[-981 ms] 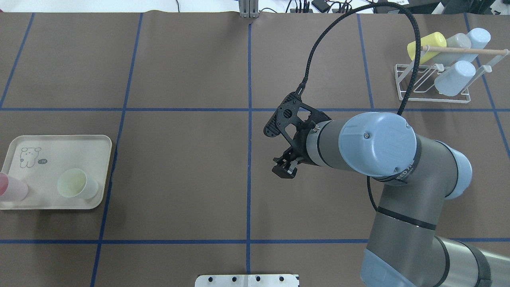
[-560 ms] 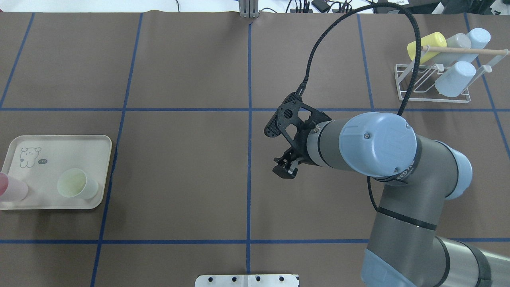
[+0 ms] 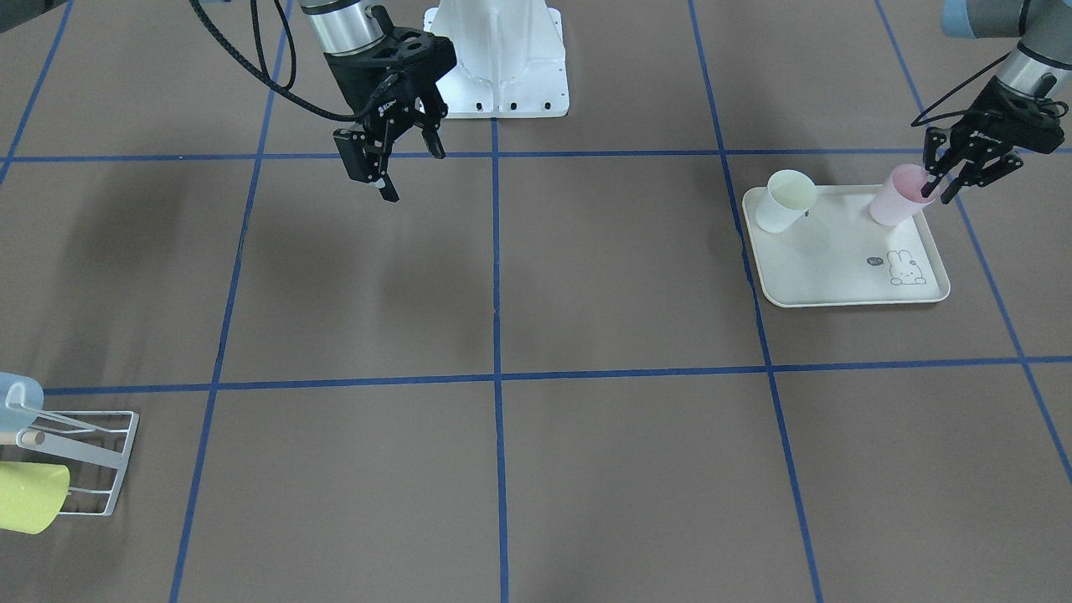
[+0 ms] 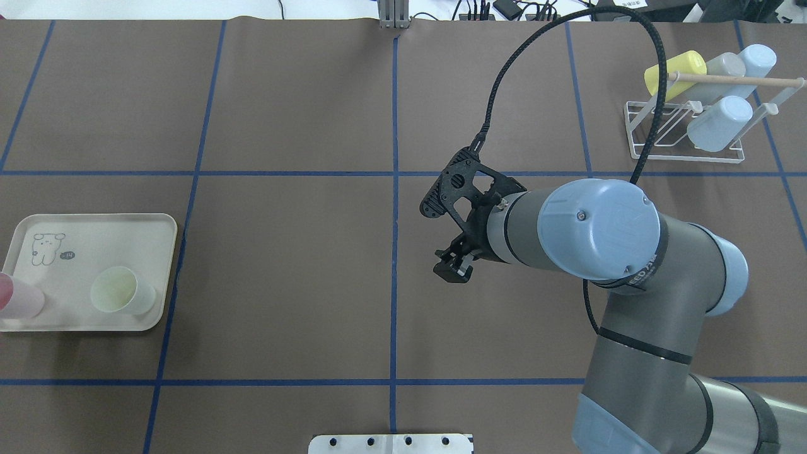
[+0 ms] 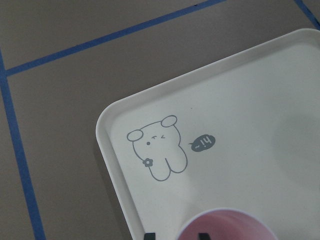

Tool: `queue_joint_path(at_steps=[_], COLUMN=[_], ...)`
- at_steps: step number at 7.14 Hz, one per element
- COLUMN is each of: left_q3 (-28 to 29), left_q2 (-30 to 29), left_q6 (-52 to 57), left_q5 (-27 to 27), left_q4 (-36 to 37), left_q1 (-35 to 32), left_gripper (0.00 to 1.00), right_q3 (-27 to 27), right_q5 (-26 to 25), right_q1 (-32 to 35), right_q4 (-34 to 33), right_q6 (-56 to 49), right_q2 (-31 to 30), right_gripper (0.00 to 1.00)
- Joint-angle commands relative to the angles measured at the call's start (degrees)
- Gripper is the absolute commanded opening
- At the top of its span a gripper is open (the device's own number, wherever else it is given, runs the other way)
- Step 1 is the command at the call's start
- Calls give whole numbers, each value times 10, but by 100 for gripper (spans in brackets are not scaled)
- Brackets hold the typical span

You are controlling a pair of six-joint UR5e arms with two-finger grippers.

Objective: Transfer IKEA cup to right arm and place on rack

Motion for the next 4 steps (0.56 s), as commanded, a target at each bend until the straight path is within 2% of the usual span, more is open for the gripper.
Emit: queue_joint_path(at_steps=[1, 2, 3, 4], left_q3=[1, 1, 0, -2], left_q2=[-1, -3, -9, -11], left_q6=[-1, -1, -1, 0], left_q5=[1, 1, 0, -1], left_q4=[0, 0, -1, -1], left_q1=[0, 0, 0, -1], left_gripper=[19, 7, 0, 0], right_q3=[0, 0, 0, 0], right_q5=[0, 0, 0, 0], right_q1=[0, 0, 0, 0], right_q4=[0, 1, 1, 2], right_q6=[0, 0, 0, -1], right_q2=[0, 1, 2, 3], right_gripper=[100, 99, 100, 100])
